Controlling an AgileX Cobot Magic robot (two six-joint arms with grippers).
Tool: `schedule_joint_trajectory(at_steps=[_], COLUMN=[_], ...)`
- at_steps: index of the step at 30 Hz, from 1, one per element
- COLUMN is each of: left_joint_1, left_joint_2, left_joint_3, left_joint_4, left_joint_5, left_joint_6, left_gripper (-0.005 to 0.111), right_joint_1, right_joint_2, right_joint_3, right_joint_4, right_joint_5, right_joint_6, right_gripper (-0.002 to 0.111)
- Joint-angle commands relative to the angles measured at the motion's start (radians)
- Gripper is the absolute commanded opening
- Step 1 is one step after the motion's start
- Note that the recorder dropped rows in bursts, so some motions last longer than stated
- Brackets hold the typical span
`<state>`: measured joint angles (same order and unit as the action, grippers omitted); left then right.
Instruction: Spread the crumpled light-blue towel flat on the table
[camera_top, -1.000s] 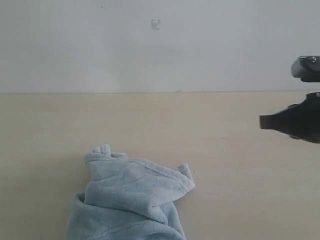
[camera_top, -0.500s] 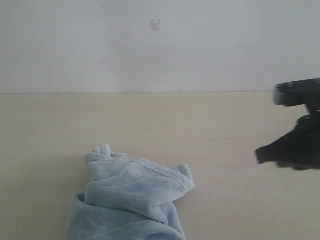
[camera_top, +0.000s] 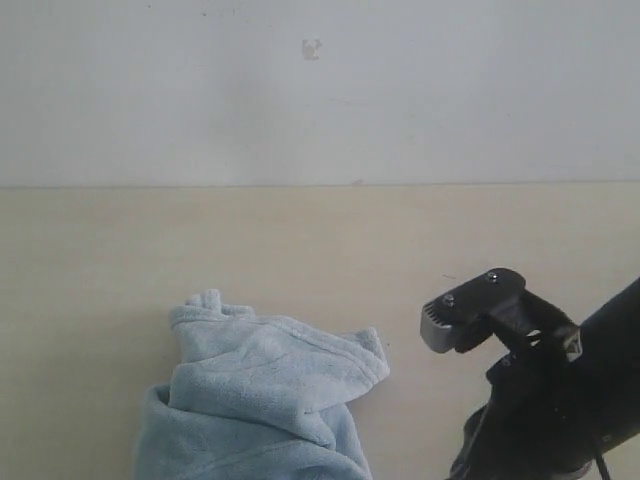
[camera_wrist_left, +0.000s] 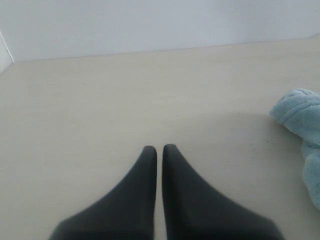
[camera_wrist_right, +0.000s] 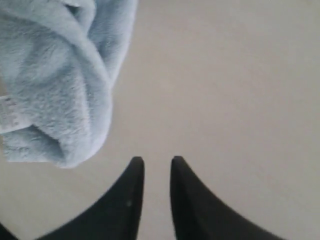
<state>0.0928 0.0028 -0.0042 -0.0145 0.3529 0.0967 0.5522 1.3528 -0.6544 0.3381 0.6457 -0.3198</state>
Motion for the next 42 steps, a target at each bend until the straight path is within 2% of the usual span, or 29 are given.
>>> schedule_joint_trajectory(at_steps=[1,2,6,8,14,16,18,19,27,30,32,34,38,40,42], left_joint_1=[0.002,0.002,0.002,0.002,0.002,0.002,0.002,0.002,0.002,0.002,0.002,0.002,0.002,0.002,0.002], left_joint_2=[-0.003,-0.003,-0.003,-0.003,-0.003,-0.003,-0.003,-0.003,-0.003,-0.003,-0.003,-0.003,-0.003,-0.003,-0.003], left_joint_3=[0.004,0.004,0.004,0.004,0.004,0.004,0.004,0.004,0.004,0.004,0.004,0.004,0.004,0.004,0.004], left_joint_4=[0.001,0.001,0.001,0.001,0.001,0.001,0.001,0.001,0.001,0.001,0.001,0.001,0.001,0.001,0.001], left_joint_5=[-0.011,-0.011,-0.011,-0.011,-0.011,-0.011,-0.011,-0.011,-0.011,-0.011,-0.011,-0.011,-0.013,-0.013,-0.013], left_joint_6=[0.002,0.002,0.002,0.002,0.002,0.002,0.002,0.002,0.002,0.002,0.002,0.002,0.002,0.002,0.002], left_gripper=[0.004,0.004,0.004,0.004,0.004,0.004,0.004,0.004,0.004,0.004,0.004,0.004,0.004,0.004,0.004], right_joint_1=[0.081,0.102,0.201,0.237,0.25,0.25,0.25,0.25,0.248,0.248,0.248,0.248,0.248,0.248,0.248], right_joint_2=[0.001,0.009,0.09,0.142,0.259,0.264,0.258,0.249,0.121,0.062,-0.015,-0.106,-0.353,-0.544,-0.694], right_joint_3=[0.006,0.011,0.046,0.044,0.003,-0.034,-0.08,-0.102,-0.136,-0.144,-0.169,-0.186,-0.195,-0.195,-0.195], right_joint_4=[0.121,0.121,0.088,0.086,0.091,0.102,0.102,0.102,0.071,-0.024,-0.121,-0.184,-0.2,-0.292,-0.547], right_joint_5=[-0.014,-0.035,-0.108,-0.115,-0.129,-0.083,-0.025,-0.004,-0.003,-0.018,-0.02,-0.006,-0.027,-0.148,-0.268], right_joint_6=[-0.173,-0.185,-0.197,-0.194,-0.153,-0.153,-0.158,-0.163,-0.232,-0.141,-0.067,-0.072,-0.078,-0.057,0.054], right_gripper=[0.056,0.057,0.046,0.046,0.043,0.027,0.002,0.0,0.0,0.0,0.0,0.0,0.0,0.0,0.0])
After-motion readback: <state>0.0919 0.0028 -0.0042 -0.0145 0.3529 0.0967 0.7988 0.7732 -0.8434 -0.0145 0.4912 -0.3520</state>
